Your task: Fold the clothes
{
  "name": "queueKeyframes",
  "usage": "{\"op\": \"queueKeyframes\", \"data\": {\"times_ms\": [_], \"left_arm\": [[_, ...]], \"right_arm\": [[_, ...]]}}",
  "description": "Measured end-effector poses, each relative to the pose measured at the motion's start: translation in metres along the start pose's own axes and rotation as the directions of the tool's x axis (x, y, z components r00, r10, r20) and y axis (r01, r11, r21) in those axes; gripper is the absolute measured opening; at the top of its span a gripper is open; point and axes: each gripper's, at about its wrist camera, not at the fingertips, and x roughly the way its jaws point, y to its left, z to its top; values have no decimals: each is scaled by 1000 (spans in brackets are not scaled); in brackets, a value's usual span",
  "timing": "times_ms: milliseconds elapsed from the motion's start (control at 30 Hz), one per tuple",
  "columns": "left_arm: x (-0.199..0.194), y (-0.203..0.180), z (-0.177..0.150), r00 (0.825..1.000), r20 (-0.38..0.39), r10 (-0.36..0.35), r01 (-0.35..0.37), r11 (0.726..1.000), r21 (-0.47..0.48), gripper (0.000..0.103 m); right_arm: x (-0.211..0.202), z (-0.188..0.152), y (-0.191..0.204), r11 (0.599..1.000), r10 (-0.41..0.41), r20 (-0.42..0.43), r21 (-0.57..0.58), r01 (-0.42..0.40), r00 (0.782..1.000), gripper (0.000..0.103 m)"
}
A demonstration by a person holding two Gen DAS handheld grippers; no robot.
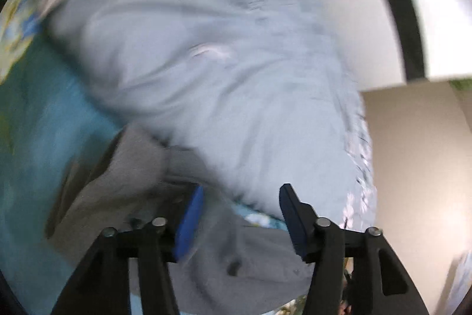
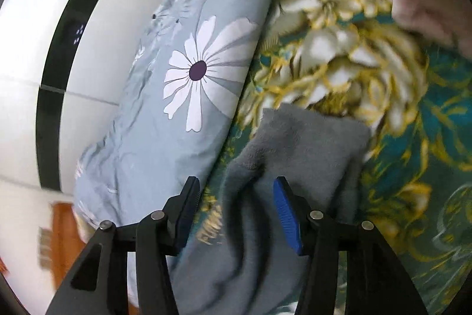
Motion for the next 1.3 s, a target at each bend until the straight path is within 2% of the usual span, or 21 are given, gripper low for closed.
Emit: {"op": "queueKeyframes", "data": {"times_ms": [33, 100, 167, 233, 300, 333, 433, 467, 500, 533, 633, 733, 767, 833, 933, 1033, 1100, 1133, 1233, 1300], "left_arm": [[-4, -6, -2, 1000, 10, 9, -9, 999, 33, 59], [-11, -6, -10, 996, 20, 87, -89, 992, 84, 60], [-18, 6, -18, 986, 44, 161, -165, 982, 88, 60], [-24, 32, -26, 969, 60, 240, -242, 969, 40, 60], [-33, 65, -36, 945, 50, 323, -321, 946, -48, 60], [-38, 80, -39, 940, 44, 338, -333, 939, -85, 60], [-46, 116, -55, 935, -1, 355, -350, 919, -180, 60], [-46, 124, -60, 937, -18, 349, -345, 918, -197, 60], [-44, 129, -63, 943, -29, 331, -330, 920, -214, 60], [-43, 135, -67, 949, -39, 313, -314, 921, -231, 60], [-34, 141, -72, 961, -69, 269, -278, 923, -266, 61], [-34, 141, -76, 956, -71, 286, -294, 921, -255, 62], [-33, 142, -78, 952, -75, 297, -307, 919, -247, 64], [-31, 151, -82, 951, -89, 295, -309, 912, -270, 67], [-28, 163, -91, 964, -101, 247, -267, 898, -351, 69], [-29, 161, -93, 962, -87, 258, -273, 900, -339, 71], [-29, 160, -95, 961, -77, 264, -275, 904, -326, 72], [-29, 160, -97, 961, -70, 267, -275, 905, -324, 74], [-27, 158, -100, 960, -43, 276, -275, 908, -317, 80], [-26, 154, -102, 956, -25, 292, -286, 909, -302, 81]], "right_arm": [[-2, -2, -3, 1000, -23, 6, -10, 23, 1000, 53], [-5, -10, -12, 998, -62, 6, -25, 62, 998, 53], [-4, -17, -20, 996, -86, -10, -34, 85, 996, 53], [-3, -22, -30, 996, -83, -26, -15, 82, 996, 53], [0, -24, -38, 996, -88, -24, 26, 89, 996, 51], [-1, -25, -42, 994, -90, -14, 54, 91, 996, 50], [-1, -24, -50, 991, -68, 17, 115, 65, 998, 42], [1, -23, -46, 992, -68, 14, 104, 66, 998, 36], [2, -23, -42, 993, -68, 11, 94, 67, 998, 21], [3, -23, -38, 994, -69, 8, 84, 68, 998, 10], [4, -21, -27, 997, -65, 7, 52, 64, 998, 7], [-25, -14, -18, 1000, -10, 116, -2, 10, 993, 7], [-31, -11, -22, 999, -31, 138, -3, 32, 990, 7], [-29, -6, -41, 996, -75, 114, 60, 68, 991, 7], [-15, -13, -64, 990, -85, 64, 118, 77, 994, 7], [-15, -22, -71, 989, -68, 78, 136, 57, 995, 11], [-15, -23, -72, 987, -89, 85, 145, 76, 992, 46], [-13, -23, -71, 986, -86, 85, 147, 73, 993, 50], [-5, -25, -68, 986, -77, 83, 153, 64, 994, 50], [-1, -25, -66, 986, -72, 82, 157, 58, 994, 50]]}}
